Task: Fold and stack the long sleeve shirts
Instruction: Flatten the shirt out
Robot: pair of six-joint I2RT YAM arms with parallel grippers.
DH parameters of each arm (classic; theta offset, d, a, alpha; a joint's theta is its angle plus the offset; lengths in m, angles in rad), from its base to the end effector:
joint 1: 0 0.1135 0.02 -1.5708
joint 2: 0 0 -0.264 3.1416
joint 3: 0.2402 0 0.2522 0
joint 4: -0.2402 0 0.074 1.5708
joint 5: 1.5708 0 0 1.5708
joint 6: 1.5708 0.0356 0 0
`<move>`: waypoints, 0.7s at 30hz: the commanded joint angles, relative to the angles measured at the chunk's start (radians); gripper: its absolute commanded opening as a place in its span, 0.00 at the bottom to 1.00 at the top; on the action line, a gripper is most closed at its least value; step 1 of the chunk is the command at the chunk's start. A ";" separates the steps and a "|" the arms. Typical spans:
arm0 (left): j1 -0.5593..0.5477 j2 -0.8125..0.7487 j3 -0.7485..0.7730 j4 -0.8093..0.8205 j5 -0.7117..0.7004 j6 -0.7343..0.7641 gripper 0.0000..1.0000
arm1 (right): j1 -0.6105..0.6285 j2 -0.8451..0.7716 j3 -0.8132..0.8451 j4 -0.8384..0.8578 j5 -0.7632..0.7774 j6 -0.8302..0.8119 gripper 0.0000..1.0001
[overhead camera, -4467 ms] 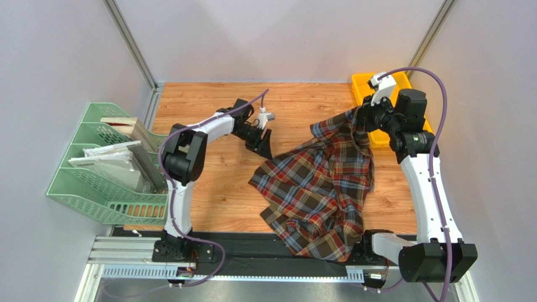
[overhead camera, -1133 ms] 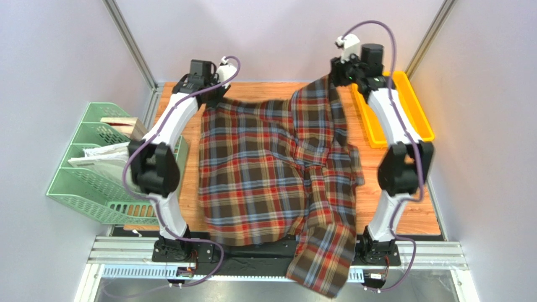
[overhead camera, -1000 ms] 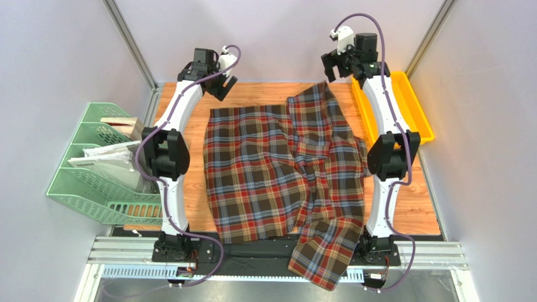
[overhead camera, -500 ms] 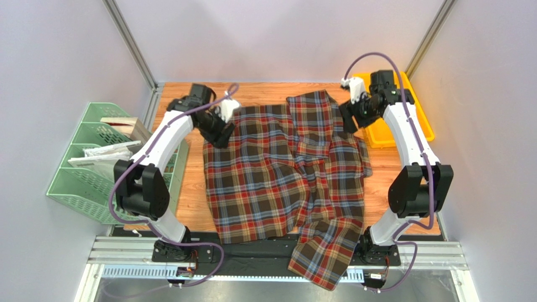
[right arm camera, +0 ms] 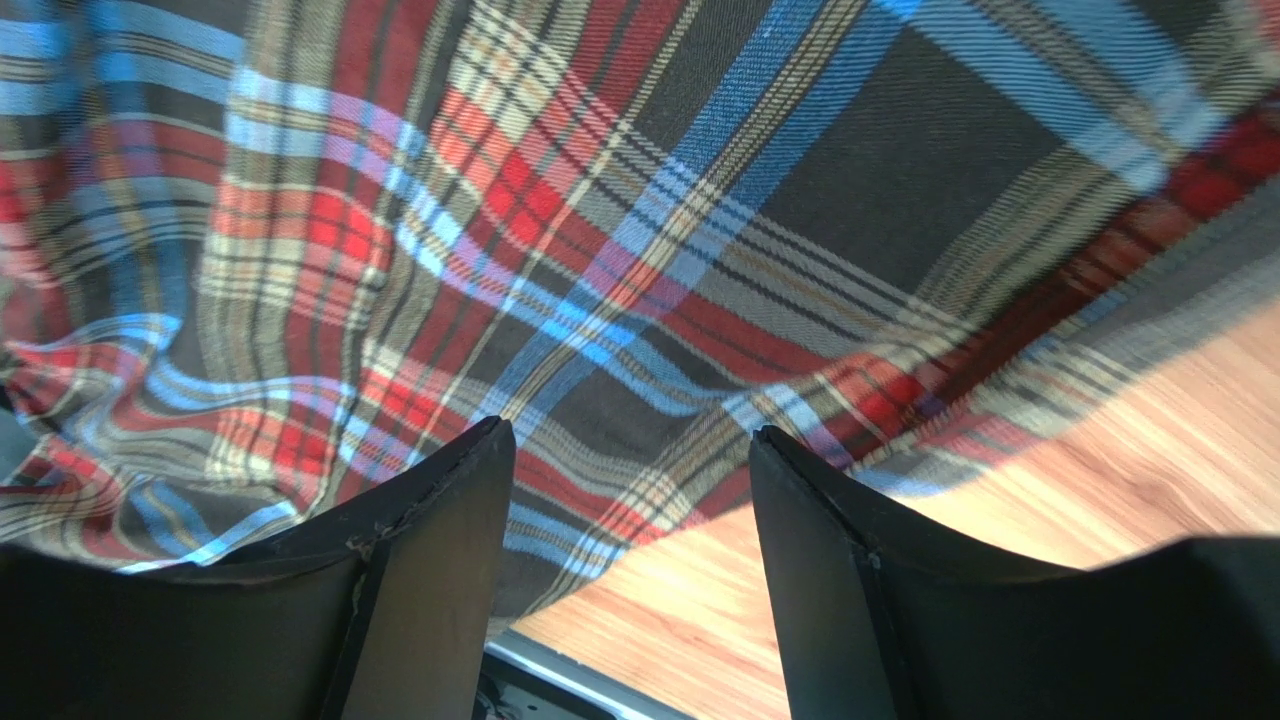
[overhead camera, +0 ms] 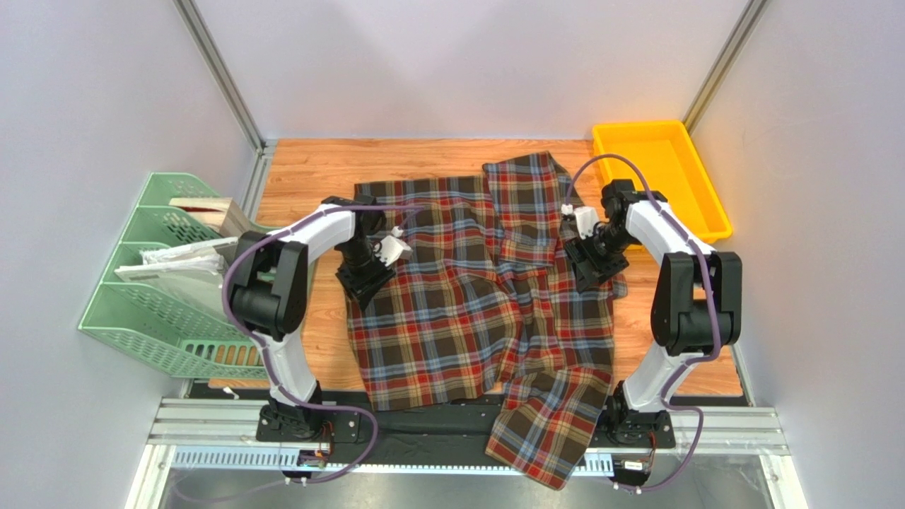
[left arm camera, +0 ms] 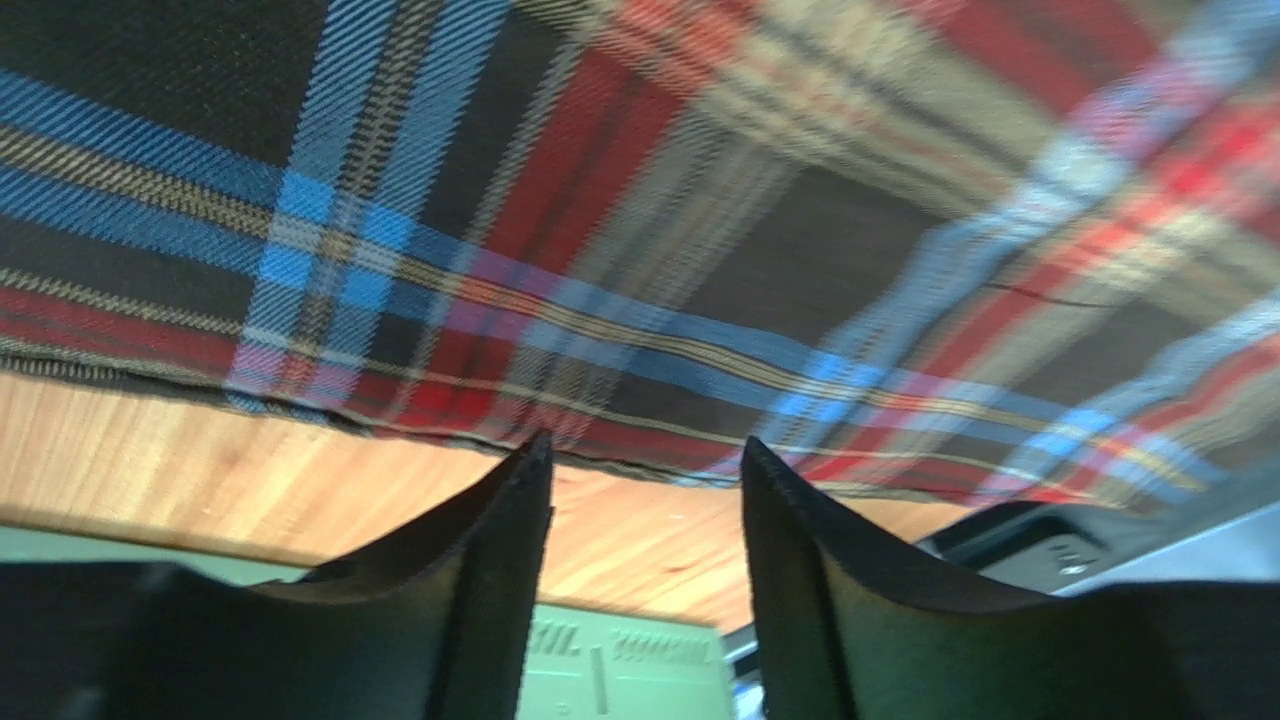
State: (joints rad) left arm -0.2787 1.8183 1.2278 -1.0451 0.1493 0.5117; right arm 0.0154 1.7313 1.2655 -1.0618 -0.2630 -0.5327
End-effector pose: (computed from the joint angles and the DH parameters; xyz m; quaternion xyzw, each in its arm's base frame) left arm 0.3009 -0.0916 0.1739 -0.3815 -0.9208 0.0778 0.0234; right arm 0.3125 0.0141 0.2094 -0.2710 0.9534 0.1212 0.0542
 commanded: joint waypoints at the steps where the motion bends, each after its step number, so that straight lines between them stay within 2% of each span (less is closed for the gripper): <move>1: 0.022 0.074 0.074 -0.015 -0.131 0.060 0.52 | 0.009 0.017 -0.052 0.052 0.045 -0.018 0.63; 7: 0.094 0.076 0.065 0.019 -0.220 0.133 0.50 | 0.023 0.007 -0.166 0.062 0.090 -0.044 0.62; 9: 0.110 0.040 0.087 -0.010 -0.144 0.134 0.48 | 0.026 -0.010 -0.196 0.060 0.087 -0.053 0.61; 10: 0.102 -0.029 0.090 -0.018 -0.045 0.107 0.48 | 0.027 -0.019 -0.201 0.059 0.084 -0.055 0.61; 12: 0.064 -0.098 0.084 -0.032 0.016 0.073 0.51 | 0.026 -0.048 -0.198 0.051 0.070 -0.056 0.60; 16: -0.124 -0.201 0.013 0.006 0.062 -0.007 0.57 | 0.028 -0.085 -0.157 0.039 0.057 -0.058 0.59; 21: -0.180 -0.079 -0.025 0.022 0.044 -0.055 0.56 | 0.026 -0.062 -0.124 0.033 0.105 -0.076 0.55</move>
State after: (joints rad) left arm -0.4618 1.6344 1.2644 -1.0256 0.1738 0.5137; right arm 0.0383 1.6821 1.0992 -1.0325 -0.1925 -0.5747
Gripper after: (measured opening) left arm 0.574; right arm 0.558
